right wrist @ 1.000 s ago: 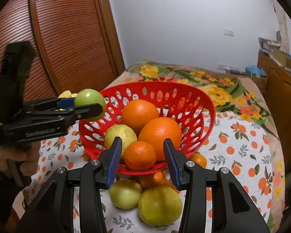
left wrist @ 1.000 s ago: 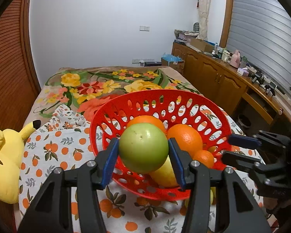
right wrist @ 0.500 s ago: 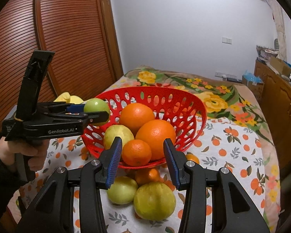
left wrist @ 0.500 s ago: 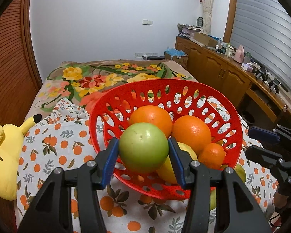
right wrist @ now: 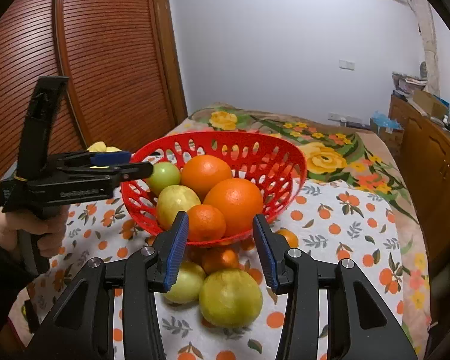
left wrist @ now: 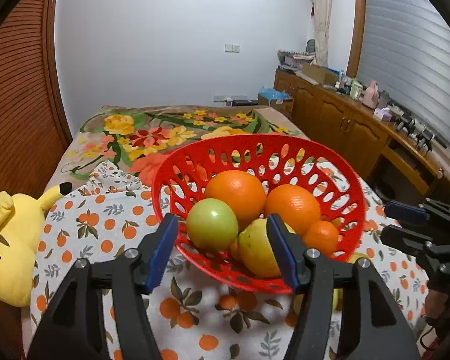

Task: Organize fruits
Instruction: 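Lower the green apple into the red basket and open the left tool, then grasp a yellow-green pomelo with the right tool while the left tool approaches another green apple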

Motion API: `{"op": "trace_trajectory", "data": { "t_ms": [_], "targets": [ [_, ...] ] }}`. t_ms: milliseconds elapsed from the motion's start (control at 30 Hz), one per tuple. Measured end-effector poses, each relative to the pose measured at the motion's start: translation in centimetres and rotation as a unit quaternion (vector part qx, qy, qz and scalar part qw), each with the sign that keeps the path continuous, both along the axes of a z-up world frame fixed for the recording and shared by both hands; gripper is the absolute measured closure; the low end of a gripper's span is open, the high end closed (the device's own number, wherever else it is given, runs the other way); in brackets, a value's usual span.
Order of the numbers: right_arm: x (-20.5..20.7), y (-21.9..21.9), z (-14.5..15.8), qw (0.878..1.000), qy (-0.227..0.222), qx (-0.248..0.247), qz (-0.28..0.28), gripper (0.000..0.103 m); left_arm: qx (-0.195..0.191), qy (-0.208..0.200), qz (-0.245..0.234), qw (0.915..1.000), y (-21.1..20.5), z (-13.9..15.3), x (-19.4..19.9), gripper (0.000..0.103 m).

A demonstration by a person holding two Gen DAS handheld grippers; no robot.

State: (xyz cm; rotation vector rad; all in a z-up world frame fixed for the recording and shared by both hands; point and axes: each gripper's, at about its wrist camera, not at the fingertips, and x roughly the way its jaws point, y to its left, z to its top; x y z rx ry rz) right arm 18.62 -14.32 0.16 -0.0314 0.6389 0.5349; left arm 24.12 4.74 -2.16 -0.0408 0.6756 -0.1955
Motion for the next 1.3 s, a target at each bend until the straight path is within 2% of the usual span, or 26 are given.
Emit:
{"op": "trace_trajectory", "data": {
  "t_ms": [167,333,633,767,1300],
  "targets": [
    [-0.6,-1.0,-0.1,1.0,0.009,0.012,0.001,0.058,0.0,-0.007,-0.001,1.0,0.5,-0.3,-1.6,0.038],
    [-1.0,-1.6,-0.6,1.0,0.014,0.014,-0.003,0.058,0.015,-0.02,-0.008,0.9997,0.2,-0.2,-3.7,0.038],
    [-1.3,-2.1,-2.8,0.999,0.037,0.007,-0.005,0.048,0.006,-0.028,-0.032,0.9991,-1.1,-0.5,-6.5,0.037],
    [-1.3,-2.1,-3.7,0.999,0.051,0.006,-0.002,0.043,0.015,-0.021,-0.039,0.9989,-2.1,-1.4,-6.9,0.036],
    [-0.8,-1.3,-6.2,0.997,0.078,-0.006,0.0,0.038,-0.003,0.014,-0.044,0.9989,-3.3,-4.5,-7.3,0.035]
  ]
}}
